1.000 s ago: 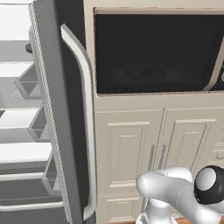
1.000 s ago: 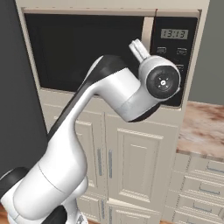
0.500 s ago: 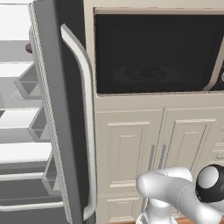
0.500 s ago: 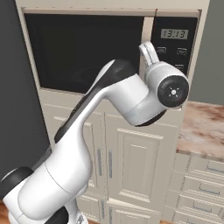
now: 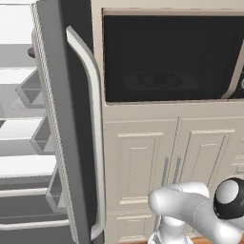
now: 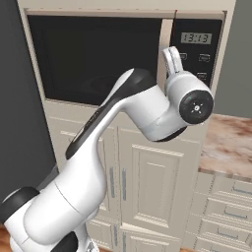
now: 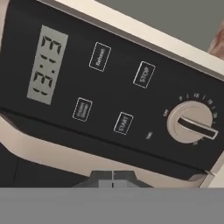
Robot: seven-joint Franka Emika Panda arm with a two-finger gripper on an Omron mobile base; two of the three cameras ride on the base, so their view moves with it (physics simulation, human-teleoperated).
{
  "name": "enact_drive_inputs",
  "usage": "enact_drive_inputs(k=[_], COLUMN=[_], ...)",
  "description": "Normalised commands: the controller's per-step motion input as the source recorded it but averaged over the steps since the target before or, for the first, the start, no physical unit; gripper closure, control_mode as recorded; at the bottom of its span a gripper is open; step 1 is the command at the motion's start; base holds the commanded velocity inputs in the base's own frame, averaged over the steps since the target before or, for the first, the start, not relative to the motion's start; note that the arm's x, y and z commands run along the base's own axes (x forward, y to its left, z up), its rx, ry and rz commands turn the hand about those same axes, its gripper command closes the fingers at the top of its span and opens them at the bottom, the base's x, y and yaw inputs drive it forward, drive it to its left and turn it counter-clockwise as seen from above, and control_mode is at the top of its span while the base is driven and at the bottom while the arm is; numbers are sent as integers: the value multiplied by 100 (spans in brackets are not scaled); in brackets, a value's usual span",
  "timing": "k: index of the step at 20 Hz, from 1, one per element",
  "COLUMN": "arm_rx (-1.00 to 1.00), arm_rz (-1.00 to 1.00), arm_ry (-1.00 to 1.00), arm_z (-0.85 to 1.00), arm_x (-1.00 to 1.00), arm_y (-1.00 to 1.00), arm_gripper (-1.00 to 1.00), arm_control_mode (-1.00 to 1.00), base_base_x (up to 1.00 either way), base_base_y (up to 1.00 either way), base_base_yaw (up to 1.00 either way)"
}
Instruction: Transport the chicken drumstick from the fridge to the microwave and turn on the microwave.
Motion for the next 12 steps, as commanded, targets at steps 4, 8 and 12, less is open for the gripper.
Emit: enact_drive_inputs(k=[4,8,12], arm_rx=[10,10,7], arm_rz=[-3,-3,-2], arm_ry=[0,0,0], arm_z=[-1,-5,-14], arm_x=[16,19,16], arm_y=[-1,-1,-1], arm_gripper=[100,100,100], arm_control_mode=[-100,-100,-100], base_base_x=[0,0,0], base_base_y=[0,0,0], base_base_yaw=[0,0,0])
